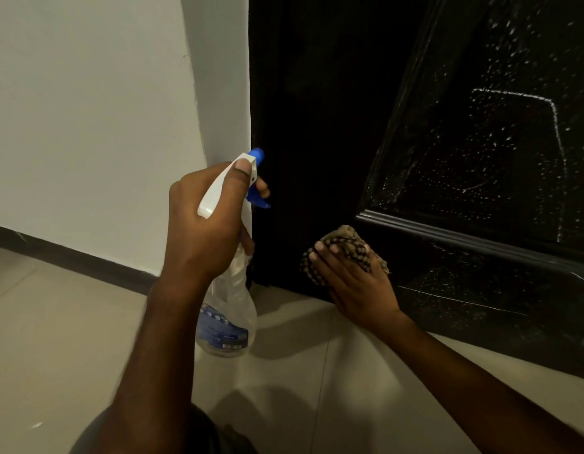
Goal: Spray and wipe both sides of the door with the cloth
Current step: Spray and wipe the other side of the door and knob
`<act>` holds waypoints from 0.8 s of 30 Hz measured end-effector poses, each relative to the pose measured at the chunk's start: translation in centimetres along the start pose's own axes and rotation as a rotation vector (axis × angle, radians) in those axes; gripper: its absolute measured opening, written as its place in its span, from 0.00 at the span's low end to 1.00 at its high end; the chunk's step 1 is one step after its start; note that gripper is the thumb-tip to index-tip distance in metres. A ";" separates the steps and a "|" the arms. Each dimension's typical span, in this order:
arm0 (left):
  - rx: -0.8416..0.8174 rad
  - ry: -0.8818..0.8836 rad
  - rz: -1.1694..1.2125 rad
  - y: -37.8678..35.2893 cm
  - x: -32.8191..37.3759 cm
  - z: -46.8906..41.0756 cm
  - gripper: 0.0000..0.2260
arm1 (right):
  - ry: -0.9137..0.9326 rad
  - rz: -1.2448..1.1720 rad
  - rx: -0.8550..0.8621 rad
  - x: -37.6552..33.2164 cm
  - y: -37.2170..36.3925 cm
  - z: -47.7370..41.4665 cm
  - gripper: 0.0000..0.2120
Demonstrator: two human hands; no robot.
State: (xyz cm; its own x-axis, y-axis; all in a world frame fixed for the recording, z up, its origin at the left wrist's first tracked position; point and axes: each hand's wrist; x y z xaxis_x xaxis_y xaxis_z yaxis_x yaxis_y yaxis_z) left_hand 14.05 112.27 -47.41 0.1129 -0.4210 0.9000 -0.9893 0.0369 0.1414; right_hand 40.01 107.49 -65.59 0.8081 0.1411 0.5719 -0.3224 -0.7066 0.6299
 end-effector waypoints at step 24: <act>-0.121 -0.084 0.084 -2.7 0.1 0.8 0.14 | 0.355 0.141 -0.325 1.5 -0.9 7.9 0.41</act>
State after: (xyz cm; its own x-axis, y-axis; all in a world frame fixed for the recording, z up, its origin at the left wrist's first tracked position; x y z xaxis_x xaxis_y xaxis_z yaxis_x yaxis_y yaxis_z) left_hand 16.64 111.41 -47.98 0.0176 -0.4860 0.8738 -0.9759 0.1818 0.1207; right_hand 45.38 102.90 -69.44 0.5462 0.3264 0.7715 -0.5991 -0.4915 0.6321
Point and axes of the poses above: each hand's wrist, its own z-axis away from the middle knuckle, its own y-axis out of the back of the hand, x = y × z, and after that the axes turned 5 degrees about y, right-handed
